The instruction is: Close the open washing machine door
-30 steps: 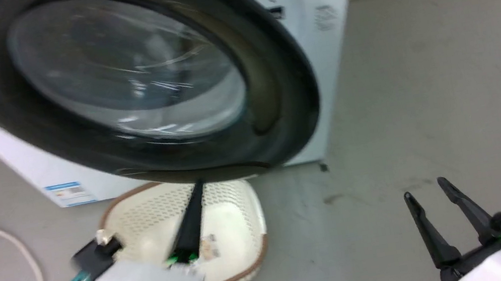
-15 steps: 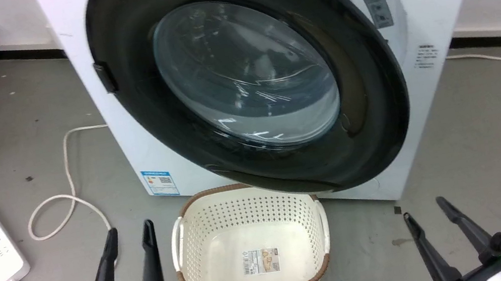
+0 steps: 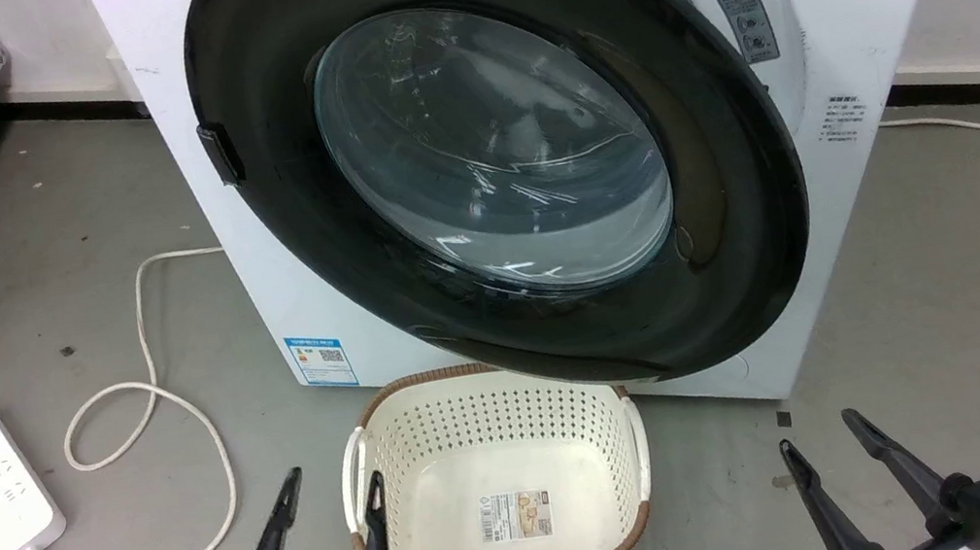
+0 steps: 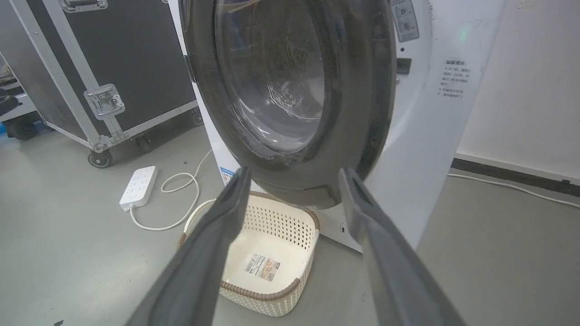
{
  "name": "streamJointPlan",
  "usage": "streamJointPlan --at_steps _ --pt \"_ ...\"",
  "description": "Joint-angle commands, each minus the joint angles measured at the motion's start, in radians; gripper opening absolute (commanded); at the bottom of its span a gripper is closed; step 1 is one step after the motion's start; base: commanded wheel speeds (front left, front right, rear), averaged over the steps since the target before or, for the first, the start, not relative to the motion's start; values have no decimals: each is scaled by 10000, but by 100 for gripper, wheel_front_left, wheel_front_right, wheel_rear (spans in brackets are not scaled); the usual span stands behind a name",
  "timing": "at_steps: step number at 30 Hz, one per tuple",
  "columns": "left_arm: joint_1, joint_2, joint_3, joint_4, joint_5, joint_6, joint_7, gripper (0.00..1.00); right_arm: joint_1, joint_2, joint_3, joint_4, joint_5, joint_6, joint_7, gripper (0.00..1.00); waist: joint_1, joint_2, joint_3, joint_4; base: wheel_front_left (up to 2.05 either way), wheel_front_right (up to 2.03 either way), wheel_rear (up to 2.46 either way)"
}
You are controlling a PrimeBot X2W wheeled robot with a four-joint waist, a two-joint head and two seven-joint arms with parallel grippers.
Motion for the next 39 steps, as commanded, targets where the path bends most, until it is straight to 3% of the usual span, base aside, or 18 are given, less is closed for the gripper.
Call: streamJointPlan --at_steps 1,2,3,11,16,18,19,20,22,28,33,39 --pt "95 75 -45 113 50 4 -52 100 94 64 -39 -8 -97 8 -43 100 1 -1 28 30 0 0 0" --pt "91 63 -79 139 57 9 -52 100 75 74 -55 -37 -116 8 -43 67 1 -1 66 60 0 0 0" --pt "73 39 -115 146 53 14 -52 100 34 57 -81 -107 -179 8 -43 0 1 -1 118 104 0 0 0" --pt "-285 -203 -409 119 -109 -62 -52 100 -721 -172 -55 -321 -499 8 -17 0 1 -1 919 539 0 0 0" --pt "-746 -393 -743 76 -104 -53 -53 100 -2157 -1076 649 -397 -324 8 499 0 1 -1 1834 753 0 0 0" --pt "-1086 -485 -923 60 -112 -15 -53 100 -3194 -1840 1186 -393 243 8 939 0 1 -1 2389 875 0 0 0" --pt "-1086 -485 -923 60 -112 -15 -53 100 -3194 -1840 1186 -393 243 8 939 0 1 -1 2389 875 0 0 0" --pt "-1280 -537 -1041 54 -113 46 -53 100 -3912 -2378 1464 -327 606 8 1215 0 1 -1 2729 942 0 0 0" --pt "-1363 -561 -1097 43 -121 85 -53 100 -4257 -2614 1567 -261 813 8 1354 0 1 -1 2895 977 0 0 0" --pt "-1757 -673 -1344 -106 -351 427 -53 100 -6323 -3883 1403 881 2169 8 2097 0 1 -1 3634 1328 0 0 0" --pt "-1845 -693 -1403 -134 -413 517 -53 100 -7424 -4286 1381 1656 2750 8 2414 0 1 -1 3876 1446 0 0 0" --pt "-1963 -707 -1555 -151 -464 592 -53 100 -8776 -4332 946 3040 2883 8 2600 0 1 -1 4028 1599 0 0 0"
